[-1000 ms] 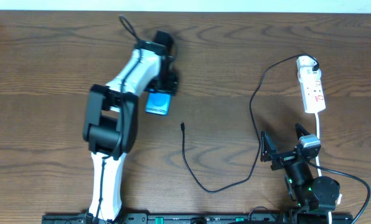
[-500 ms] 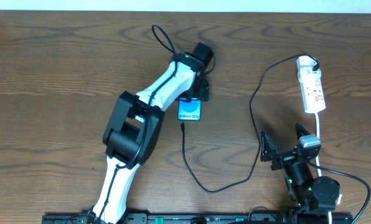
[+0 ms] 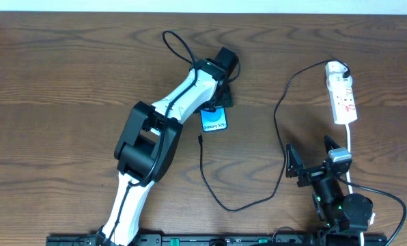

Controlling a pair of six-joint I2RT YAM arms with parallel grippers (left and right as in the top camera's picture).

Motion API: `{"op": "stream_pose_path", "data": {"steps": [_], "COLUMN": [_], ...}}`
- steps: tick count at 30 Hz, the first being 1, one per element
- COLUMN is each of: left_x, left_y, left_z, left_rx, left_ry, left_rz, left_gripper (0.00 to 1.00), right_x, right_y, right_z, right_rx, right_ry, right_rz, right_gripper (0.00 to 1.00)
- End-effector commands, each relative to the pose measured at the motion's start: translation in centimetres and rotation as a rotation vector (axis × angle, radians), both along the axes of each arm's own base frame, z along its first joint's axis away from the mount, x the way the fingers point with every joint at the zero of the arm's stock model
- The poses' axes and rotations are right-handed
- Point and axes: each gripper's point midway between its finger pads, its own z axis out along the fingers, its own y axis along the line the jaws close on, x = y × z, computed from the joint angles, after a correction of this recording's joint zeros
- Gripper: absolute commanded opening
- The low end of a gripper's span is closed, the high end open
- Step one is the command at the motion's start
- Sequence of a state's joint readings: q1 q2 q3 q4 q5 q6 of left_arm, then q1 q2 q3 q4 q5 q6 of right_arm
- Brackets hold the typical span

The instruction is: Plug charger to phone and switch on socket

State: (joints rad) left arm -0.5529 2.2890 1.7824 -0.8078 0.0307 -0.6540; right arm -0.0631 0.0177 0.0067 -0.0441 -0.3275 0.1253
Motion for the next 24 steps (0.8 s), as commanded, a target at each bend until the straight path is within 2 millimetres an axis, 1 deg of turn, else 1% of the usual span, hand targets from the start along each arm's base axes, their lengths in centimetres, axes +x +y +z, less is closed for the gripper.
{"op": "stream_pose_path", "data": {"steps": [1,3,4,10,13,15,17,18,19,21,24], "left_x": [-1.8,-1.9,-2.0,-2.1,-2.0,-1.9,-1.7,-1.6,-1.7,-1.9,-2.2], "left_y": [-0.6,-0.5,-0.5,-0.4,-0.4,-0.3,0.3,0.9,1.1,1.1,0.5], "left_z": [-0.5,-0.5,-0.6,-0.6,0.0,1.3,2.7,4.2,5.1,6.4,7.7], "left_rx": [-0.022,-0.018,-0.016,-0.014,-0.017,-0.018,0.009,0.041,0.052,0.061,0.07], "left_ry": [0.063,0.07,0.071,0.075,0.069,0.046,0.009,-0.028,-0.044,-0.07,-0.108], "left_rz": [0.011,0.011,0.011,0.011,0.011,0.013,0.016,0.018,0.019,0.018,0.0], "left_gripper": [0.85,0.88,0.97,0.99,0.99,0.99,0.99,0.99,0.99,0.99,0.99], "right_x": [-0.1,-0.1,-0.1,-0.1,-0.1,-0.1,-0.1,-0.1,-0.1,-0.1,-0.1], "right_y": [0.3,0.3,0.3,0.3,0.3,0.3,0.3,0.3,0.3,0.3,0.3], "right_z": [-0.1,-0.1,-0.1,-0.1,-0.1,-0.1,-0.1,-0.1,-0.1,-0.1,-0.1], "right_rx": [0.009,0.009,0.009,0.009,0.009,0.009,0.009,0.009,0.009,0.009,0.009], "right_ry": [0.007,0.007,0.007,0.007,0.007,0.007,0.007,0.007,0.007,0.007,0.007], "right_rz": [0.016,0.016,0.017,0.016,0.016,0.016,0.017,0.016,0.016,0.016,0.017], "right_gripper": [0.99,0.99,0.99,0.99,0.99,0.99,0.99,0.99,0.99,0.99,0.99]}}
